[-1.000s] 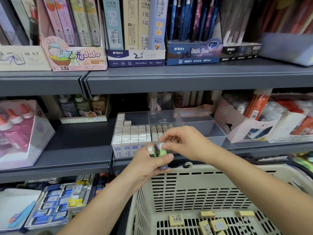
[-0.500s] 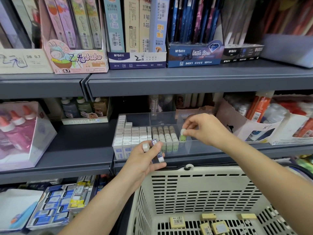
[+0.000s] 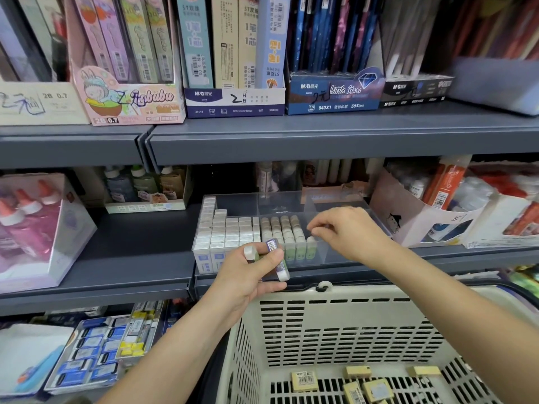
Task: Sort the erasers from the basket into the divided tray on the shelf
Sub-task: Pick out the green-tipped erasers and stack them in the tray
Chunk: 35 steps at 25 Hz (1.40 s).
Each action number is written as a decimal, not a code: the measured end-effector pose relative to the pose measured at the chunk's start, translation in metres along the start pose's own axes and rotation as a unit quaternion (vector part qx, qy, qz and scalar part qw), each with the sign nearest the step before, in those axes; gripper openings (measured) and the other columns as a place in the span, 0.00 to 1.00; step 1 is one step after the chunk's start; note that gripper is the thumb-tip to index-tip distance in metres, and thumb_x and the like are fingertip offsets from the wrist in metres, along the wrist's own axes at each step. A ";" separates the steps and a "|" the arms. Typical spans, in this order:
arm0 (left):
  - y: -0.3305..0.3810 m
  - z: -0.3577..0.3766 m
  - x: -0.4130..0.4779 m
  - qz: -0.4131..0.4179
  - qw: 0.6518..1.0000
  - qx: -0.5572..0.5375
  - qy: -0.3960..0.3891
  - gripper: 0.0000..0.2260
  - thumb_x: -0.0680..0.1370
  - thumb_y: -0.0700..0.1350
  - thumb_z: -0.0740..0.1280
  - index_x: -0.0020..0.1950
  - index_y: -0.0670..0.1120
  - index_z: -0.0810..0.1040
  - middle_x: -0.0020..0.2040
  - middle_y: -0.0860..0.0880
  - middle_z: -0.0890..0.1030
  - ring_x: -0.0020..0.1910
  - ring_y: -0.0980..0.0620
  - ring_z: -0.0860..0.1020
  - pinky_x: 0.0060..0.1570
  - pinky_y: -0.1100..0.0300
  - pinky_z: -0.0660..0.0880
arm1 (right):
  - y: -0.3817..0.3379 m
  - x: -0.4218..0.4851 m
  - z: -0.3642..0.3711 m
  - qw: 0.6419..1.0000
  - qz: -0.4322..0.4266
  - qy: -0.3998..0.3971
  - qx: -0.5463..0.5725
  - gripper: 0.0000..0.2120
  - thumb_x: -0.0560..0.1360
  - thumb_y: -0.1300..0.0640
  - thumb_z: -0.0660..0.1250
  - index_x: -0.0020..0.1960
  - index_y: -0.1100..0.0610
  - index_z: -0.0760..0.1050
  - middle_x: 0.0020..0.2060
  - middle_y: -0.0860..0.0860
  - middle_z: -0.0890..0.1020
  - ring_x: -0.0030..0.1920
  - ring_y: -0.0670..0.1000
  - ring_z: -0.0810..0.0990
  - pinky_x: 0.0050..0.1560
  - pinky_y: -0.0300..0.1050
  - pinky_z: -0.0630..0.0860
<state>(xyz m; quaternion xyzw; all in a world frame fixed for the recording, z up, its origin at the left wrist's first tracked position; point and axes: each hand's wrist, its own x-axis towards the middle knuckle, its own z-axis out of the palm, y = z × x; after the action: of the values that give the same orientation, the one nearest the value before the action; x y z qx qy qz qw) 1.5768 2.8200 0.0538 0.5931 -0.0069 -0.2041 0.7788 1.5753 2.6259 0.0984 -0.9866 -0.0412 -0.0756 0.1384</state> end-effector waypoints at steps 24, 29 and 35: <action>0.008 0.009 -0.012 0.000 0.997 0.073 -0.037 0.05 0.79 0.36 0.57 0.51 0.42 0.72 0.47 0.43 0.79 0.41 0.51 0.77 0.34 0.60 0.75 | 0.005 0.023 -0.015 0.999 0.034 -0.003 -0.002 0.07 0.74 0.52 0.67 0.49 0.51 0.81 0.47 0.48 0.84 0.49 0.50 0.80 0.53 0.46 0.77; 0.003 0.003 -0.004 0.065 0.989 0.132 -0.002 0.08 0.81 0.43 0.59 0.55 0.51 0.75 0.58 0.48 0.78 0.54 0.53 0.76 0.48 0.60 0.76 | 0.004 0.026 0.002 0.996 0.038 -0.072 -0.024 0.06 0.75 0.51 0.65 0.47 0.48 0.81 0.47 0.45 0.83 0.49 0.49 0.79 0.52 0.49 0.77; -0.002 0.001 0.002 0.050 0.994 0.102 0.008 0.14 0.81 0.42 0.57 0.65 0.42 0.73 0.58 0.43 0.78 0.51 0.52 0.77 0.38 0.67 0.76 | 0.004 0.025 0.000 0.995 0.039 -0.081 -0.038 0.10 0.78 0.55 0.61 0.52 0.51 0.80 0.52 0.49 0.82 0.53 0.53 0.78 0.54 0.52 0.76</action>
<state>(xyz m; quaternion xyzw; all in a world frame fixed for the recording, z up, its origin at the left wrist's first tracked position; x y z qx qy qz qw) 1.5778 2.8178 0.0523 0.6696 -0.0513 -0.1588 0.7238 1.6001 2.6235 0.1013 -0.9949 -0.0107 0.0085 0.0996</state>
